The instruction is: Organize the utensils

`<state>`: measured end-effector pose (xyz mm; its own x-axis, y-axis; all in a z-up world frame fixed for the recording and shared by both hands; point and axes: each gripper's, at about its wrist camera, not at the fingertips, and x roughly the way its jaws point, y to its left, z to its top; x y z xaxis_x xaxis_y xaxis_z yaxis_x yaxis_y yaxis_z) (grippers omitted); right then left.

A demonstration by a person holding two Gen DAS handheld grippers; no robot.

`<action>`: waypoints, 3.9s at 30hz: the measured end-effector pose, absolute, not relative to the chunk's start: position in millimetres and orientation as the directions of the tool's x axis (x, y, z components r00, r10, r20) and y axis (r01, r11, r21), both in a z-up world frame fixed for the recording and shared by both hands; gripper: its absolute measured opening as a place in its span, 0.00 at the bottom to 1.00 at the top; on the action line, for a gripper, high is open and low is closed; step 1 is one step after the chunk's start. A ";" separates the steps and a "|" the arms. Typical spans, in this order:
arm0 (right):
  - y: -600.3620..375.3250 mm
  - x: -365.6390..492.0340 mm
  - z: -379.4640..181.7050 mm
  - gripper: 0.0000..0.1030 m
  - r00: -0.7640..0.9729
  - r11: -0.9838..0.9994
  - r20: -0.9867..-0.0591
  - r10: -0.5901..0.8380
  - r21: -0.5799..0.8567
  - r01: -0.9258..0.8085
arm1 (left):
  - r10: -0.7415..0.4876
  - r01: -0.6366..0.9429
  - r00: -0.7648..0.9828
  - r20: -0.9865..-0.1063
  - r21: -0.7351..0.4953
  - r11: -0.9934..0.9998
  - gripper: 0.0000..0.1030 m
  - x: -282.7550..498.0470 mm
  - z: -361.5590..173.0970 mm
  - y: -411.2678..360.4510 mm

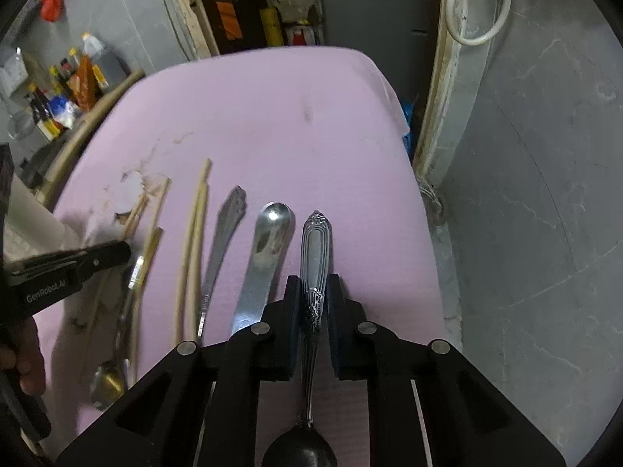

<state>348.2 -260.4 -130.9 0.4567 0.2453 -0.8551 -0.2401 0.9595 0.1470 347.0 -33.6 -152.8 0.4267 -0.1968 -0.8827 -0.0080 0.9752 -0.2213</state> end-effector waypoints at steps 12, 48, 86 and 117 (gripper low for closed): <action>-249.6 295.8 -96.4 0.09 0.594 0.930 -0.722 0.355 0.209 -0.302 | -0.138 -0.069 0.659 -0.740 -0.241 0.968 0.02 271.3 -109.1 -16.1; -162.2 200.8 -16.6 0.00 0.827 0.967 -0.501 0.253 0.158 -0.200 | -0.269 0.111 0.846 -0.460 -0.342 0.933 0.02 218.3 -6.9 111.1; -219.9 340.8 -122.7 0.33 0.524 0.996 -0.847 0.088 0.067 -0.059 | -0.262 0.044 0.847 -0.463 -0.429 0.902 0.02 231.3 -14.2 123.2; -109.5 295.8 24.4 0.12 0.775 0.814 -0.289 0.562 0.357 -0.458 | -0.104 -0.091 0.932 -0.348 -0.500 0.861 0.02 243.1 11.4 215.3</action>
